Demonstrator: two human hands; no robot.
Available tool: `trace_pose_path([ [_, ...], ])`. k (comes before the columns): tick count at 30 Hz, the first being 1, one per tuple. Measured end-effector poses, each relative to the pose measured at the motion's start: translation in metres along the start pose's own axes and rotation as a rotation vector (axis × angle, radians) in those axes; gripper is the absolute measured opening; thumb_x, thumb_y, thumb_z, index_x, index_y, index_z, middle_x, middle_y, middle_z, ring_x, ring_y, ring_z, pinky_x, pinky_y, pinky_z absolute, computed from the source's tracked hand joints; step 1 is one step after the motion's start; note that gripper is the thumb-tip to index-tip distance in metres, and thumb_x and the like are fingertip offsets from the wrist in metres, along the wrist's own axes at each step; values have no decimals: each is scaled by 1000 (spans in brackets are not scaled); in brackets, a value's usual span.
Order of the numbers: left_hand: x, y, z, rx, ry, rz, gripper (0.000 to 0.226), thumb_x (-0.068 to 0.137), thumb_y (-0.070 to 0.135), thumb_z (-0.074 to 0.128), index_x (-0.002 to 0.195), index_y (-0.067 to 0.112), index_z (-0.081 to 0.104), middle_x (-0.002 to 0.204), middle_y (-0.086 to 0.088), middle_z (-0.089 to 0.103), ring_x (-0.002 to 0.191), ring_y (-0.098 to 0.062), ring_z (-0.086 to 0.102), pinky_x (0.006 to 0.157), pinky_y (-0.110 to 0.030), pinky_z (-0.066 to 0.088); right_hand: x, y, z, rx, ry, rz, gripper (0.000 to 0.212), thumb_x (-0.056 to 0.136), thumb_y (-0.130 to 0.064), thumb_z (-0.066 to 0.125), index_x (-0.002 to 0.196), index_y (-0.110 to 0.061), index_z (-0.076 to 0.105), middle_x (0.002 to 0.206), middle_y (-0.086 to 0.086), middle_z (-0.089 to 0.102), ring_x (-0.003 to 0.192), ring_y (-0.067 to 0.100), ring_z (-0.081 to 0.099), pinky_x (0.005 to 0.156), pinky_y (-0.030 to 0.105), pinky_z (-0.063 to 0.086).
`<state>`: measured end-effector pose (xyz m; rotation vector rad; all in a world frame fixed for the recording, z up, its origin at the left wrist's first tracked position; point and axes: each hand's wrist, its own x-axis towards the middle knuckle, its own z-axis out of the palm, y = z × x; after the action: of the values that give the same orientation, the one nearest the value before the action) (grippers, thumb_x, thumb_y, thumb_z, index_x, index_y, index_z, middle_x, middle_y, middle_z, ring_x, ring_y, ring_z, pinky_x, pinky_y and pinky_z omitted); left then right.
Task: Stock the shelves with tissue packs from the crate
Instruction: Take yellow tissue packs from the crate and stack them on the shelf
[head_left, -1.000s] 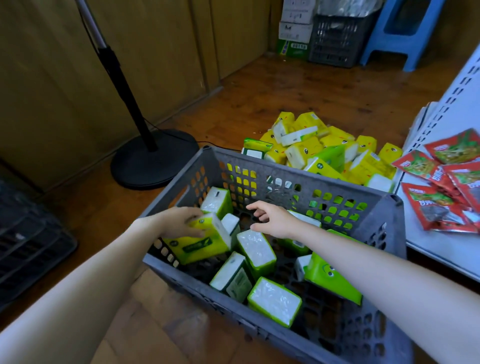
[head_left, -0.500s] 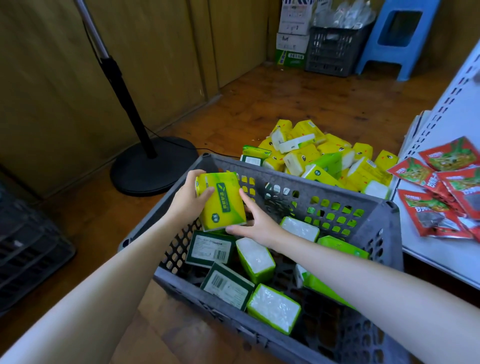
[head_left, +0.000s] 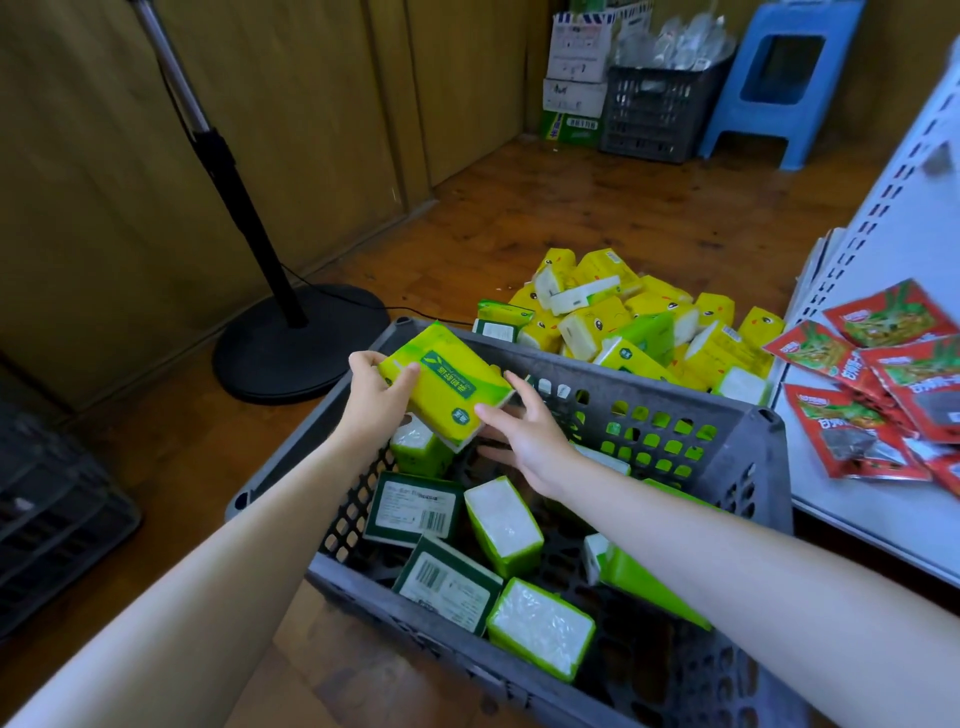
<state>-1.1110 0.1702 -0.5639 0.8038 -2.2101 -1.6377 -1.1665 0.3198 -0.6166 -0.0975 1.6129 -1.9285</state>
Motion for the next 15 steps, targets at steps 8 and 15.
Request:
trace_pose_path([
  [8, -1, 0, -3, 31, -24, -58, 30, 93, 38, 53, 108, 13, 45, 96, -2, 51, 69, -11, 49, 65, -26, 43, -1, -19, -11, 60, 47, 11, 42, 87, -9, 63, 118, -30, 44, 130, 10, 52, 114, 29, 56, 85, 44, 53],
  [15, -7, 5, 5, -58, -264, -152, 91, 89, 37, 60, 149, 32, -8, 143, -5, 39, 103, -21, 62, 92, -41, 50, -7, -28, -1, 244, 139, 23, 34, 86, 1, 61, 107, -12, 38, 116, 20, 52, 91, 26, 61, 79, 37, 54],
])
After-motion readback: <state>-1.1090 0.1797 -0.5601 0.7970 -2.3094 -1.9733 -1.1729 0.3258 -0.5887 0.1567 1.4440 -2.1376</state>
